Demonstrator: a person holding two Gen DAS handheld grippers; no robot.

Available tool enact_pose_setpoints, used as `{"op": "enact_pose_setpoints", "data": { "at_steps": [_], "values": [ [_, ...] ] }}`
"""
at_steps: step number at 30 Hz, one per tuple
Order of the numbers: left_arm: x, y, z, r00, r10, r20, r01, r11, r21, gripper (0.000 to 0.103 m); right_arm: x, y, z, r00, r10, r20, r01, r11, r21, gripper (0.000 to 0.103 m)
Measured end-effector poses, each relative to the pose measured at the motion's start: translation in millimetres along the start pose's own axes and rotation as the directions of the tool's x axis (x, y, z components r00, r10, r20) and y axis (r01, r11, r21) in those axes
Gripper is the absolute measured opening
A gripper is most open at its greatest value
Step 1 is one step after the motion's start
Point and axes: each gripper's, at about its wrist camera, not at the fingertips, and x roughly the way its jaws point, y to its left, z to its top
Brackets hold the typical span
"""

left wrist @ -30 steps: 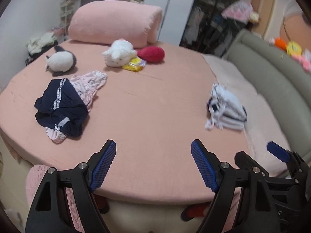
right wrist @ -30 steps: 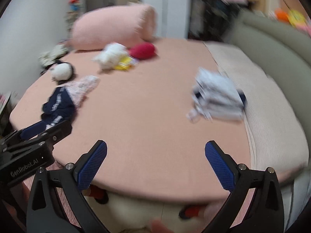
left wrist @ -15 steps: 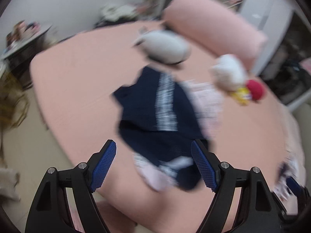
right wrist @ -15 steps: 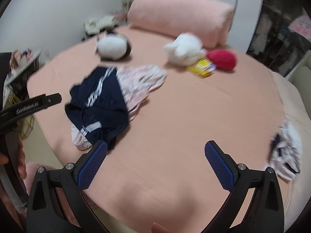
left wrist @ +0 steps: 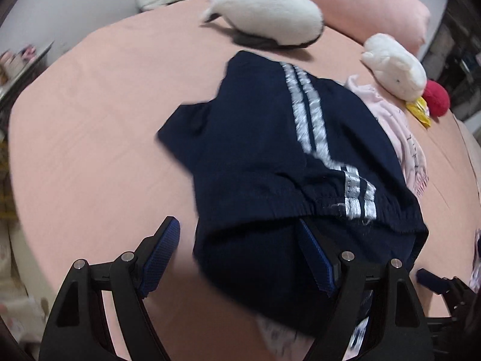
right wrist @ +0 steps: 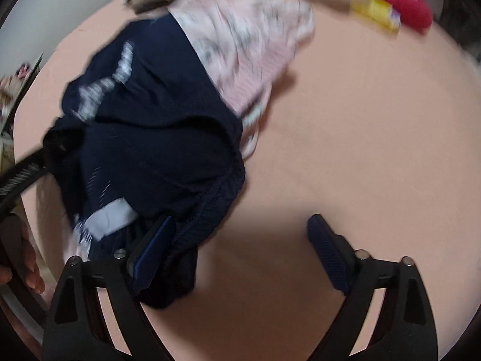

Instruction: Fold clothes

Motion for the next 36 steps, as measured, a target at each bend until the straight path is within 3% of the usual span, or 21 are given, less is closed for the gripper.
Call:
{"op": "enact_pose_setpoints", "data": {
  "at_steps": [1,2,3,5,9,12,16,18,21,22,23,25,28,29,32,34,36],
  "values": [
    [5.0,-3.0,4.7,1.0,-0.003,-0.004,0.003,1.0,0.011,0.069,-3.3,5.1,1.3,1.0,-0.005,0.016,0.005,1.0,-0.029,0.087],
    [6.5,-5.0,7.7,1.0,-0.008,-0.002,0.008,1.0,0.02,0.059,-7.0,10.4,2.3,0.999,-0.003,0.032,0.005,0.998,-0.058,0.068],
    [4.0,-5.8,9.5,1.0,-0.02,0.008,0.02,1.0,0.022,0.042,-12.0,16.2,2.3,0.999,0.019,0.044,-0.015,0.996,-0.087,0.049],
    [0.7,-6.7,17.1,0.998,-0.058,0.037,0.057,0.998,0.019,0.016,-17.9,22.5,1.5,0.998,0.038,0.056,-0.031,0.991,-0.132,0.031],
    [-16.5,-4.5,34.1,0.98,-0.162,0.114,0.165,0.986,-0.021,0.009,-26.2,17.3,0.8,0.996,0.013,0.084,0.0,0.989,-0.148,0.014],
    [-34.9,-23.3,25.5,0.973,-0.185,0.134,0.183,0.983,0.029,0.009,-36.6,-0.4,1.2,0.991,-0.055,0.121,0.07,0.99,-0.123,0.01],
    [-68.0,-29.2,5.3,0.949,-0.282,0.142,0.279,0.959,0.044,0.009,-62.5,-36.3,0.2,0.967,-0.168,0.19,0.188,0.977,-0.095,0.007],
    [-81.3,-40.0,-12.1,0.951,-0.279,0.132,0.27,0.96,0.077,0.009,-79.8,-55.0,1.5,0.951,-0.222,0.213,0.242,0.968,-0.069,0.003],
    [-87.1,-48.2,-41.9,0.944,-0.318,0.088,0.31,0.946,0.092,0.009,-108.4,-94.4,-3.1,0.921,-0.298,0.251,0.311,0.95,-0.013,0.003],
    [-88.7,-52.2,-52.4,0.939,-0.335,0.071,0.328,0.94,0.097,0.009,-115.6,-109.5,-7.9,0.924,-0.292,0.246,0.3,0.954,0.005,0.003],
    [-88.3,-56.8,-60.5,0.943,-0.326,0.065,0.317,0.941,0.115,0.009,-121.9,-124.0,-12.8,0.93,-0.279,0.24,0.282,0.959,0.024,0.003],
    [-86.3,-66.1,-66.1,0.968,-0.239,0.082,0.225,0.963,0.149,0.009,-122.9,-133.1,-24.6,0.958,-0.197,0.211,0.192,0.98,0.041,0.004],
    [-83.9,-64.4,-59.6,0.987,-0.115,0.114,0.098,0.985,0.14,0.01,-118.1,-130.8,-42.0,0.984,-0.075,0.161,0.069,0.997,0.042,0.03],
    [-82.6,-57.6,-53.7,0.987,-0.101,0.128,0.087,0.99,0.11,0.016,-114.1,-125.7,-42.4,0.986,-0.053,0.158,0.049,0.998,0.031,0.034],
    [-78.3,-38.3,-49.4,0.982,-0.103,0.16,0.096,0.994,0.047,0.064,-100.8,-102.0,-46.1,0.99,-0.027,0.142,0.027,1.0,0.0,0.044],
    [-76.9,-32.1,-48.9,0.978,-0.12,0.169,0.116,0.993,0.035,0.065,-86.0,-85.1,-39.0,0.992,-0.022,0.126,0.024,1.0,-0.011,0.052],
    [-73.3,-38.7,-48.9,0.98,-0.085,0.178,0.07,0.993,0.092,0.065,-72.8,-76.4,-39.3,0.993,-0.025,0.117,0.026,1.0,-0.001,0.059]
  ]
}}
